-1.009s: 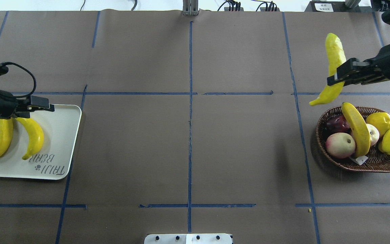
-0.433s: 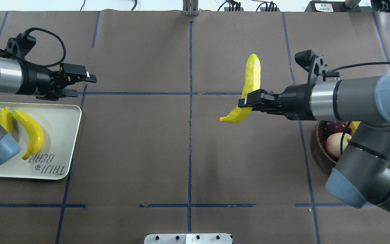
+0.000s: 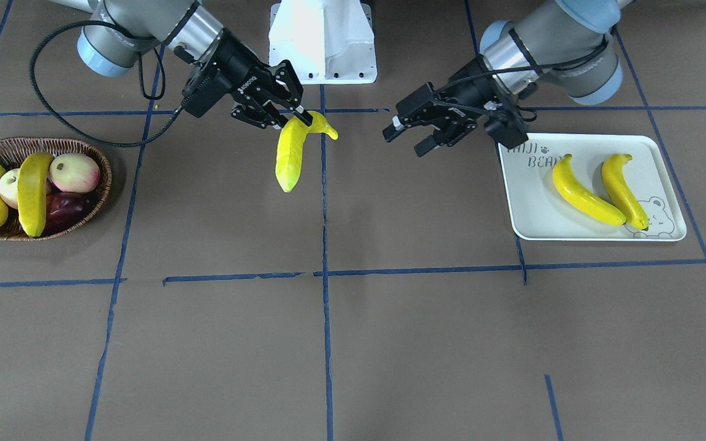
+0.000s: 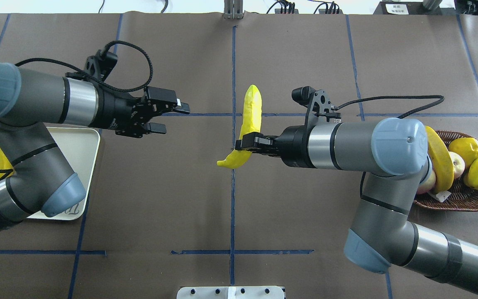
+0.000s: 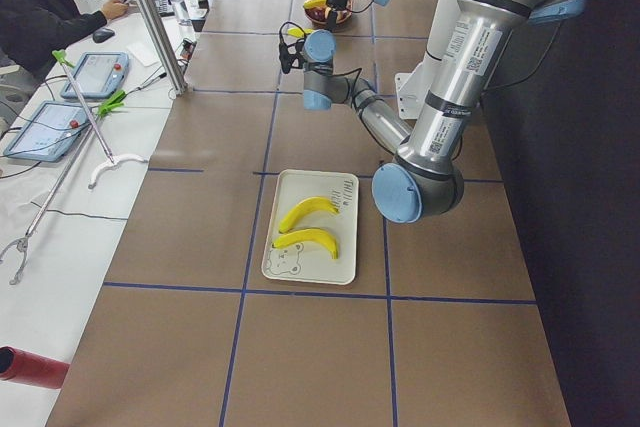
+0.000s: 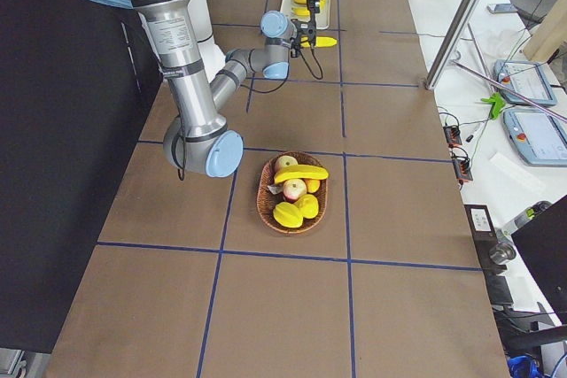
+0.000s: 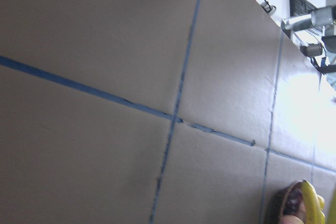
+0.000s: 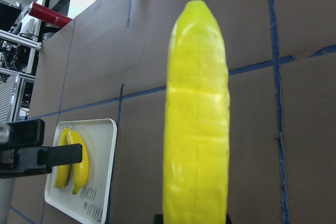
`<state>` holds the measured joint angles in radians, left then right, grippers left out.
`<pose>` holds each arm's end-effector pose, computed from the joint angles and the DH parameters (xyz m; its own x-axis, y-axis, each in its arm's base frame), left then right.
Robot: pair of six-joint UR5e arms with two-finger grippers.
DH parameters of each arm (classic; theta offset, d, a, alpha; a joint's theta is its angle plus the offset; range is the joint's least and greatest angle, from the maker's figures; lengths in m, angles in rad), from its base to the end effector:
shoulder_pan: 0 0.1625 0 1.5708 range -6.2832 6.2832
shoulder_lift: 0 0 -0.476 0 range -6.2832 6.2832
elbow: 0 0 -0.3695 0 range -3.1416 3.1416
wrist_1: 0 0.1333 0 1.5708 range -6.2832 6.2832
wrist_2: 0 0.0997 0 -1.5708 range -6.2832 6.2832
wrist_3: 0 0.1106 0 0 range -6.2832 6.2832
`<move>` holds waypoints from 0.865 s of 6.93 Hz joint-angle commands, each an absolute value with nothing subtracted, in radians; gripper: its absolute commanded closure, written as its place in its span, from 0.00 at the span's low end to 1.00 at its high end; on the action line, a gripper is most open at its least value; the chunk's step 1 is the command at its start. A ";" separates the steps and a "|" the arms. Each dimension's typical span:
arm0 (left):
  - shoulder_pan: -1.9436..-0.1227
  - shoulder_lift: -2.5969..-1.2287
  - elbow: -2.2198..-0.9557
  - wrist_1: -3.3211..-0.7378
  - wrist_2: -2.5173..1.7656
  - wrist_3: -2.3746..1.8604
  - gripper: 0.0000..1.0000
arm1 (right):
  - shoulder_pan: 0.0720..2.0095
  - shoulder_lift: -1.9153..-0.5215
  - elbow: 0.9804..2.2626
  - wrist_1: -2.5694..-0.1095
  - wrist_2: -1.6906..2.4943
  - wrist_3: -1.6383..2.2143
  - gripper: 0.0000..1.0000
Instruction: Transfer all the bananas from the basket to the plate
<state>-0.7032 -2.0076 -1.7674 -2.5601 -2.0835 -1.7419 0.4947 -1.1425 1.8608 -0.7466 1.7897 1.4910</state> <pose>0.3991 -0.4420 0.2705 -0.0713 -0.1340 -0.9884 0.1803 0.9729 -0.1450 -0.4644 -0.3747 0.2557 0.0465 -0.0633 0.9969 -0.2695 0.9602 0.0736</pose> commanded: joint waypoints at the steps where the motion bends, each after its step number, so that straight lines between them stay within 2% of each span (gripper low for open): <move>1: -0.652 -2.092 -1.720 -2.559 -2.079 -1.743 0.01 | 0.470 -1.097 1.842 -0.825 1.787 1.425 0.99; 3: -0.652 -2.135 -1.649 -2.562 -2.071 -1.740 0.01 | 0.440 -1.098 1.850 -0.828 1.787 1.425 0.99; 6: -0.615 -2.152 -1.637 -2.562 -2.028 -1.738 0.02 | 0.416 -1.095 1.853 -0.830 1.786 1.425 0.99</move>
